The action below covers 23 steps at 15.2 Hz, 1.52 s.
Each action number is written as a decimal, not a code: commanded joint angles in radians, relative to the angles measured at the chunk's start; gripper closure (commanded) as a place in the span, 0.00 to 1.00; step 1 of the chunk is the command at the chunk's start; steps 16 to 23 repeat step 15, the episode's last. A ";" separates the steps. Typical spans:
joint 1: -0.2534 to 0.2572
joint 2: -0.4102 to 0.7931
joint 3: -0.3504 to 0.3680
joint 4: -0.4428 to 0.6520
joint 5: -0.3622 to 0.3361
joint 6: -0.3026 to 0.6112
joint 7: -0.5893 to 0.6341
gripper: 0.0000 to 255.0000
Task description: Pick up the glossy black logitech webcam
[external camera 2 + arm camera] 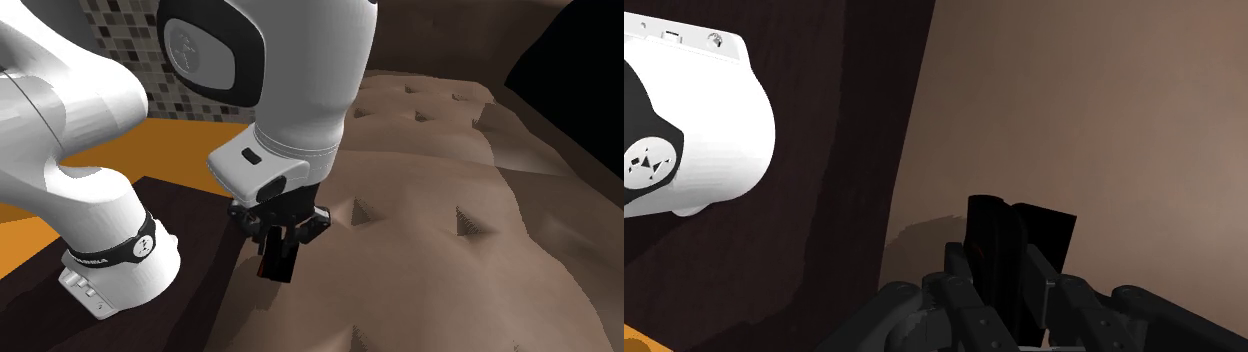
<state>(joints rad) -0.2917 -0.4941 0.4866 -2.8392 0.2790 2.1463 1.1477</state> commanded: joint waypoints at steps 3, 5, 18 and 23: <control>0.005 -0.050 -0.018 0.024 -0.004 -0.073 -0.005 1.00; 0.007 -0.074 -0.027 0.037 -0.007 -0.110 -0.007 1.00; 0.010 -0.152 -0.062 0.103 -0.024 -0.253 -0.012 1.00; 0.010 -0.152 -0.062 0.103 -0.024 -0.253 -0.012 1.00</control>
